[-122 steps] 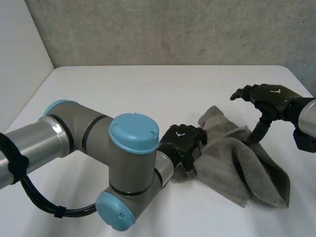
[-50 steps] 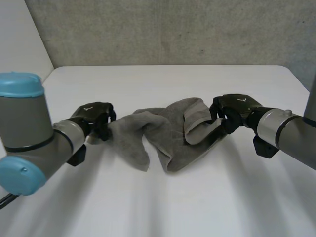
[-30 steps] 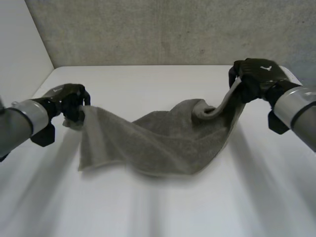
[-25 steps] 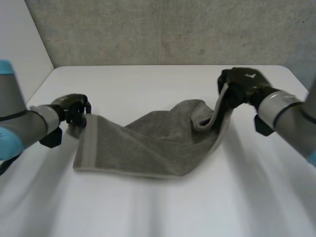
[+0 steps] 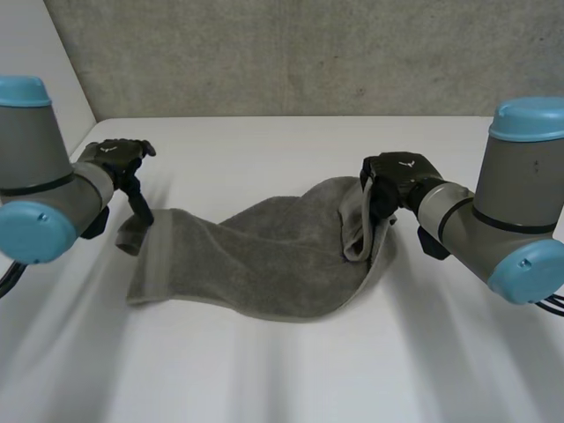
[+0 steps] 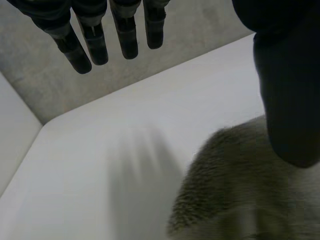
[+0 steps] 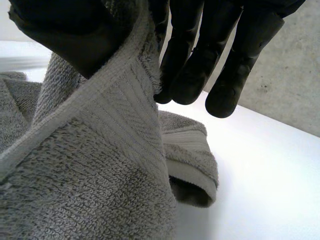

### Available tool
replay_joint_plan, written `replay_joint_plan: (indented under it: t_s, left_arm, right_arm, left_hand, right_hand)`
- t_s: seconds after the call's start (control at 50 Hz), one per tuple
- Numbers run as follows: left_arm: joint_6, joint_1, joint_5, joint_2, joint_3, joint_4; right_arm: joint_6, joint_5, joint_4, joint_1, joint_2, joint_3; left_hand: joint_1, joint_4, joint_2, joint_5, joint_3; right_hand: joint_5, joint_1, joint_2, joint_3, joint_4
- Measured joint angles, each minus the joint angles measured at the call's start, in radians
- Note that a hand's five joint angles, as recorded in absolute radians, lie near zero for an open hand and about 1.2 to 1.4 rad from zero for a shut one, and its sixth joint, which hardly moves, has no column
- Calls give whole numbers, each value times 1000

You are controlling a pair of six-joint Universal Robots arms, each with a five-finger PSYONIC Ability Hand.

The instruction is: Fold the towel.

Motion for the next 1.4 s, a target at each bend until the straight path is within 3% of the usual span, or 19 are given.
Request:
replay_joint_plan:
  t_s: [0.18, 0.3, 0.4, 0.58, 0.8, 0.86, 0.94, 1.02, 1.06, 1.14, 1.28, 1.4]
  left_arm:
    - [149, 21, 173, 220, -391, 105]
    - [247, 68, 213, 302, -593, 158]
    - [297, 96, 225, 335, -708, 226]
    - [337, 103, 230, 327, -785, 362]
    - [336, 96, 227, 271, -760, 400]
    - [335, 92, 228, 267, -749, 399]
    - [333, 84, 231, 260, -736, 397]
    - [324, 75, 230, 248, -715, 395]
    - [315, 72, 227, 246, -703, 393]
    - [278, 67, 223, 259, -672, 384]
    - [68, 91, 236, 435, -603, 351]
    - [-78, 133, 296, 578, -509, 254]
  right_arm:
    - [-1, 6, -13, -4, -15, 35]
    - [-1, 3, -15, -4, -16, 37]
    - [-1, -1, -15, -2, -16, 36]
    - [-2, -7, -14, 2, -16, 41]
    - [-16, -9, -15, 1, -13, 56]
    - [-20, -10, -15, 2, -13, 58]
    - [-23, -10, -15, 6, -12, 59]
    - [-24, -13, -14, 6, -13, 56]
    - [-27, -17, -14, 5, -19, 54]
    - [-37, -23, -10, -1, -59, 47]
    - [-73, -22, 18, -51, -280, 3]
    - [-119, -46, 174, -138, -409, -87]
  left_hand:
    - [10, 8, 34, 61, 43]
    - [171, 180, 182, 208, 191]
    - [193, 199, 202, 232, 213]
    - [185, 196, 188, 204, 201]
    - [167, 176, 177, 183, 179]
    - [212, 222, 219, 241, 233]
    - [440, 450, 447, 469, 460]
    - [1084, 1132, 1105, 1119, 1134]
    - [1155, 1230, 1192, 1217, 1245]
    - [1155, 1245, 1192, 1226, 1281]
    - [1155, 1245, 1192, 1226, 1284]
    - [1155, 1245, 1193, 1226, 1285]
  right_hand:
    - [0, 0, 0, 0, 0]
    - [0, 0, 0, 0, 0]
    - [0, 0, 0, 0, 0]
    - [0, 0, 0, 0, 0]
    - [0, 0, 0, 0, 0]
    - [0, 0, 0, 0, 0]
    - [0, 0, 0, 0, 0]
    - [0, 0, 0, 0, 0]
    - [0, 0, 0, 0, 0]
    - [0, 0, 0, 0, 0]
    - [0, 3, 0, 0, 0]
    - [0, 3, 0, 0, 0]
